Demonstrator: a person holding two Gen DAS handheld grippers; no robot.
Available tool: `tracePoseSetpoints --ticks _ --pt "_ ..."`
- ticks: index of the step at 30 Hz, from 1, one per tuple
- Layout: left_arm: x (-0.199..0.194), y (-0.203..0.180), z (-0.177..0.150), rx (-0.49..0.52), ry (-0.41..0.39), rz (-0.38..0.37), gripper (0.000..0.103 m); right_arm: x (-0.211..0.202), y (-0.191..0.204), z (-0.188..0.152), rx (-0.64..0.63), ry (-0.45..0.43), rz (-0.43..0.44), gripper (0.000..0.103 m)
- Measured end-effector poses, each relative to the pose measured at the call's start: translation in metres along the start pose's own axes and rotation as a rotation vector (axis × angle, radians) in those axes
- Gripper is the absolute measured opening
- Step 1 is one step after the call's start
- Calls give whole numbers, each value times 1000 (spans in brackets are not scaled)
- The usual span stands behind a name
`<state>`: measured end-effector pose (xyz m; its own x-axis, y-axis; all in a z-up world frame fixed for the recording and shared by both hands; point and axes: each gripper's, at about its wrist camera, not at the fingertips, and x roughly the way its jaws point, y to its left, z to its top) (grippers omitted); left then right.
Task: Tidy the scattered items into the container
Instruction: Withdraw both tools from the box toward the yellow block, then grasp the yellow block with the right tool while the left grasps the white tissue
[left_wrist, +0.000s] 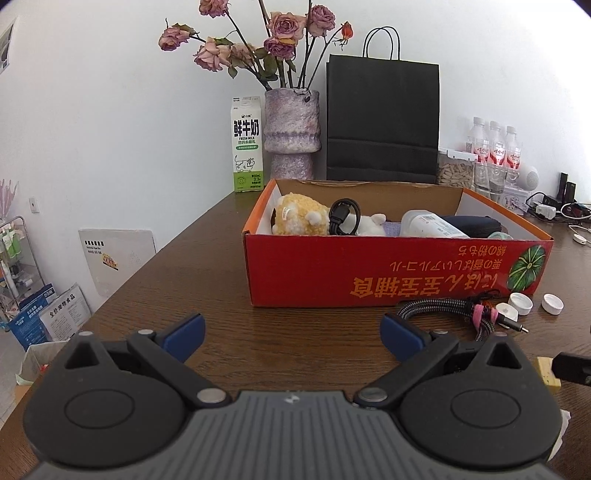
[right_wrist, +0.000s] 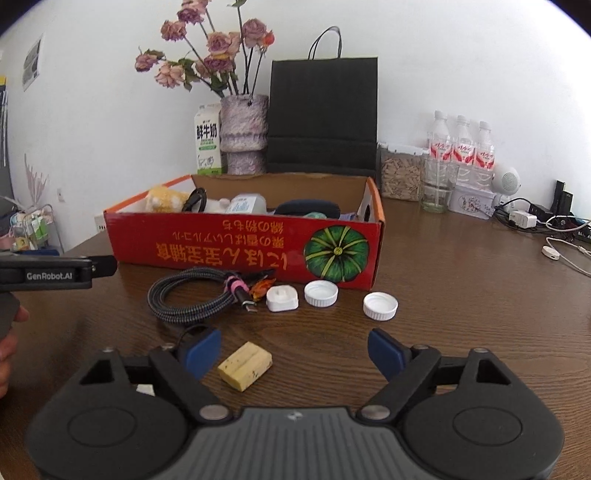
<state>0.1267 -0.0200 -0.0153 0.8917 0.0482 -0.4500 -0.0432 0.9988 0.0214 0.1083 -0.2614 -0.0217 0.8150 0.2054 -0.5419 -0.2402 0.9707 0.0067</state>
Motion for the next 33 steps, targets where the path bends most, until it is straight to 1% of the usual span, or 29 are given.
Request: tracePoseSetpoints --ticks 4,5,6,7,8,12,14,17,19,24,28,33 --pt "1 3 -2 -18 28 -11 103 10 10 0 -34 54 48 79" --pt "2 4 -2 -20 38 -12 103 14 12 1 -43 75 45 68" --pt "3 4 -2 -21 49 -12 103 14 12 1 -35 68 58 49" --pt "4 4 -3 -22 54 -13 103 14 12 1 -35 64 56 36" --pt "4 4 -3 -24 60 -13 103 13 13 0 -37 62 38 33" --pt "4 6 -5 -30 81 -16 103 8 8 -2 -15 59 39 33" --pt "2 5 -6 -28 78 -9 103 5 6 -3 -4 51 33 33" --pt "-7 -3 -10 4 75 -1 103 2 3 -4 4 42 20 33" --pt "-14 -10 -13 25 95 -27 103 0 1 -5 3 35 13 33" --pt "-31 -29 -14 39 122 -115 103 -6 -5 -6 -1 25 2 33" --pt "-40 -49 -14 68 133 -148 103 -14 -16 -5 0 14 -9 33" --pt "-44 -72 -17 70 163 -173 103 -21 -35 -4 8 11 -25 33"
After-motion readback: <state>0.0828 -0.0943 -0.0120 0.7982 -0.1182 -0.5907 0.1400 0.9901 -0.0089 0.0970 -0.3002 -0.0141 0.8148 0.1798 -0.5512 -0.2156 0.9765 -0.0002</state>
